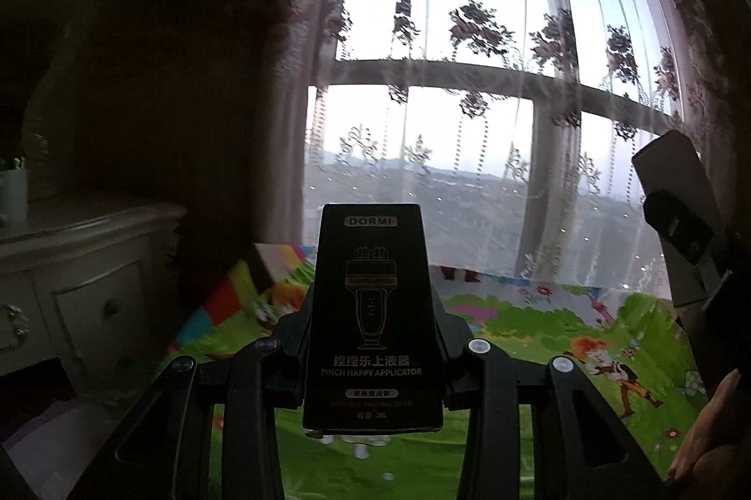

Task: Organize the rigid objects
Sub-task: 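Carry the white cosmetic box and black DORMI box over to the storage box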

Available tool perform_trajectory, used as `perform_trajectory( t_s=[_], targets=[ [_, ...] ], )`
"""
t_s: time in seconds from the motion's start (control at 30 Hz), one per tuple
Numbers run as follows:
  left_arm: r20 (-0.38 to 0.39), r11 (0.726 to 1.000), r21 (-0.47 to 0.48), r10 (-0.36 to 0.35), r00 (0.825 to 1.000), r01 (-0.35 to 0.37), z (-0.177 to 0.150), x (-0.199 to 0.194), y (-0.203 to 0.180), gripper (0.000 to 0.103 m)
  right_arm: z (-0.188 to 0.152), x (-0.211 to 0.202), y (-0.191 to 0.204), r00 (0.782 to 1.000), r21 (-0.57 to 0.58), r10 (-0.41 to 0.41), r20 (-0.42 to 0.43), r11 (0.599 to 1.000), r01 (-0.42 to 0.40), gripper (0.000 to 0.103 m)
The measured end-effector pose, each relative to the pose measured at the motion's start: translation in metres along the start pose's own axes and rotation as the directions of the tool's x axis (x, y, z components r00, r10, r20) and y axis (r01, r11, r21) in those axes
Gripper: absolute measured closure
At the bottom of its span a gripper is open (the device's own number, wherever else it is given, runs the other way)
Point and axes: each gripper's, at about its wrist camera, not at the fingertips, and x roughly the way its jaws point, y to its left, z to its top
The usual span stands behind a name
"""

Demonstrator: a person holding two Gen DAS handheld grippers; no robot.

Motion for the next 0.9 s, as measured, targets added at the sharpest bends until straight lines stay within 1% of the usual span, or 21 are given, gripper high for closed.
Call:
perform_trajectory(
  t_s=[0.17, 0.23, 0.33, 0.4, 0.43, 0.53, 0.6, 0.7, 0.73, 0.87, 0.9],
  targets=[
    [0.017, 0.998, -0.008, 0.058, 0.998, -0.058, -0.003, -0.018, 0.025, 0.063, 0.003, 0.002, 0.028, 0.996, -0.02, 0.093, -0.014, 0.995, -0.093, 0.057],
    [0.014, 0.996, -0.016, 0.089, 0.996, -0.089, -0.006, -0.025, 0.037, 0.063, 0.003, 0.002, 0.042, 0.989, -0.032, 0.146, -0.023, 0.989, -0.146, 0.057],
    [-0.014, 0.989, -0.035, 0.14, 0.99, -0.141, -0.013, -0.032, 0.059, 0.063, 0.0, 0.003, 0.064, 0.973, -0.036, 0.226, -0.047, 0.973, -0.228, 0.057],
    [-0.044, 0.985, -0.043, 0.167, 0.985, -0.168, -0.018, -0.034, 0.07, 0.063, -0.002, 0.005, 0.077, 0.954, -0.028, 0.29, -0.075, 0.956, -0.293, 0.057],
    [-0.072, 0.981, -0.05, 0.183, 0.98, -0.187, -0.022, -0.035, 0.079, 0.063, -0.004, 0.008, 0.086, 0.937, -0.021, 0.335, -0.097, 0.941, -0.338, 0.057],
    [-0.136, 0.969, -0.075, 0.223, 0.965, -0.234, -0.032, -0.04, 0.099, 0.063, -0.008, 0.013, 0.105, 0.897, -0.01, 0.419, -0.141, 0.906, -0.424, 0.057],
    [-0.182, 0.957, -0.093, 0.255, 0.95, -0.275, -0.041, -0.043, 0.116, 0.063, -0.01, 0.017, 0.116, 0.871, -0.003, 0.46, -0.17, 0.884, -0.468, 0.057],
    [-0.23, 0.94, -0.124, 0.284, 0.931, -0.318, -0.053, -0.049, 0.137, 0.063, -0.015, 0.025, 0.137, 0.817, 0.026, 0.532, -0.222, 0.841, -0.541, 0.057],
    [-0.245, 0.934, -0.131, 0.295, 0.924, -0.333, -0.057, -0.051, 0.144, 0.063, -0.016, 0.027, 0.142, 0.807, 0.03, 0.542, -0.233, 0.834, -0.552, 0.057],
    [-0.312, 0.909, -0.158, 0.326, 0.892, -0.387, -0.073, -0.057, 0.169, 0.063, -0.025, 0.036, 0.173, 0.737, 0.031, 0.6, -0.311, 0.781, -0.624, 0.057],
    [-0.328, 0.902, -0.162, 0.333, 0.884, -0.399, -0.077, -0.058, 0.174, 0.063, -0.029, 0.038, 0.181, 0.712, 0.034, 0.616, -0.336, 0.764, -0.644, 0.057]
  ],
)
